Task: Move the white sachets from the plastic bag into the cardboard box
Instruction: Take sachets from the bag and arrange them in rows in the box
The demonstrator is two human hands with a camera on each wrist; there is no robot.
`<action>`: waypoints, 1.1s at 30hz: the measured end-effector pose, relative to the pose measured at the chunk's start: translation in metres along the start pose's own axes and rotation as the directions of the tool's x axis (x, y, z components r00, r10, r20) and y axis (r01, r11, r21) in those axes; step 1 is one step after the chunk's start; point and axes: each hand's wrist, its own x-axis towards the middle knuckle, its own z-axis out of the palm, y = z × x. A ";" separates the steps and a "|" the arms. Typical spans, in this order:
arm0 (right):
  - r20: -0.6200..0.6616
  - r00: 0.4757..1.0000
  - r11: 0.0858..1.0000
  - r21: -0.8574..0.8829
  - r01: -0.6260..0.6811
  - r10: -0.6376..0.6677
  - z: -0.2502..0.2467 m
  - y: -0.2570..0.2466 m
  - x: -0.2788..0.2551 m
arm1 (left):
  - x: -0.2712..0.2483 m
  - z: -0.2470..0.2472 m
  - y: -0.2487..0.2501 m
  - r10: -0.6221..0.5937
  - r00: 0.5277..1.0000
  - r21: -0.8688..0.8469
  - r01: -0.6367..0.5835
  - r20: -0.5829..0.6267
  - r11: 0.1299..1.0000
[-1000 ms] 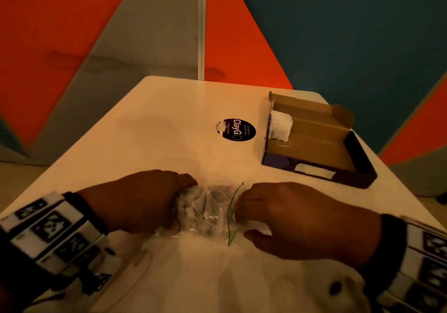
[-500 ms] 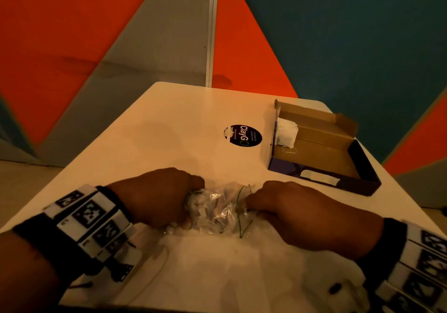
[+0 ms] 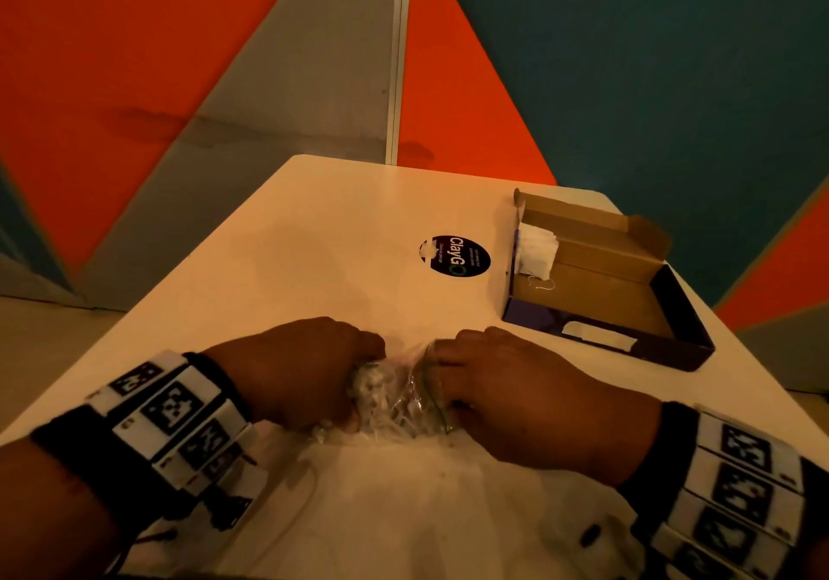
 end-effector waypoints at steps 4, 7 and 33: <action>-0.106 0.994 1.000 0.013 -0.013 0.014 0.006 -0.001 -0.004 | 0.000 -0.001 0.000 0.004 1.000 0.002 -0.004 0.001 1.000; -0.163 0.982 0.995 0.006 -0.100 0.100 0.010 0.000 -0.010 | 0.000 0.000 0.000 -0.001 1.000 0.005 0.001 0.003 1.000; -0.181 0.983 0.990 -0.123 -0.066 0.043 0.016 0.002 -0.010 | 0.003 0.001 -0.001 -0.014 1.000 -0.022 0.014 0.006 1.000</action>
